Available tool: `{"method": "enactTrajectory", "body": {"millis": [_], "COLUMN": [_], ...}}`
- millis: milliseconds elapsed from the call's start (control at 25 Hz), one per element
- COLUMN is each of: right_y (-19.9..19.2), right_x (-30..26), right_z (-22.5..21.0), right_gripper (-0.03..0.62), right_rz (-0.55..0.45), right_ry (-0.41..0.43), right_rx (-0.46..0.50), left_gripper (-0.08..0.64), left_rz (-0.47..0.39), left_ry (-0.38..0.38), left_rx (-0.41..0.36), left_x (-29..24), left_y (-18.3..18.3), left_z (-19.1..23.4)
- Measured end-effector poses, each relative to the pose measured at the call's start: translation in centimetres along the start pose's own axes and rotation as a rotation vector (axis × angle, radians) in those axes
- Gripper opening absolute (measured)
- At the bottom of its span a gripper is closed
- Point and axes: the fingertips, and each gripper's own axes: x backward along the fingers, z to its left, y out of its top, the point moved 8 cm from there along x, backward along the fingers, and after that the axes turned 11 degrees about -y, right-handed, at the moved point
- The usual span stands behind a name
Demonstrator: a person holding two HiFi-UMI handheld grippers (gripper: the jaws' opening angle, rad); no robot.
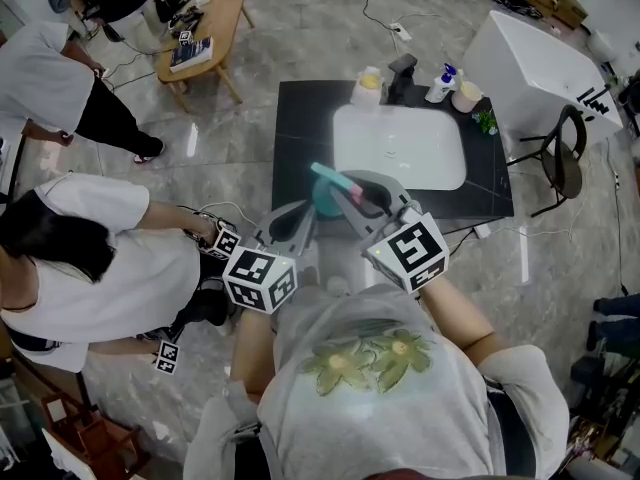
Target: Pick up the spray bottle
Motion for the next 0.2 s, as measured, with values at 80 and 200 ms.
{"method": "enactTrajectory", "body": {"millis": [80, 200], "right_y": [-0.08, -0.30], "right_x": [0.11, 0.33], "right_z": [0.14, 0.20], "right_gripper": [0.072, 0.072], "right_rz": [-0.002, -0.001], "right_ry": [0.000, -0.003], "right_rx": [-0.001, -0.006], "left_gripper": [0.008, 0.008], "left_rz": [-0.001, -0.005], "left_ry": [0.002, 0.003], "left_rx": [0.002, 0.008], "left_x": [0.13, 0.19], "left_y": [-0.17, -0.44], "left_z": [-0.04, -0.15]}}
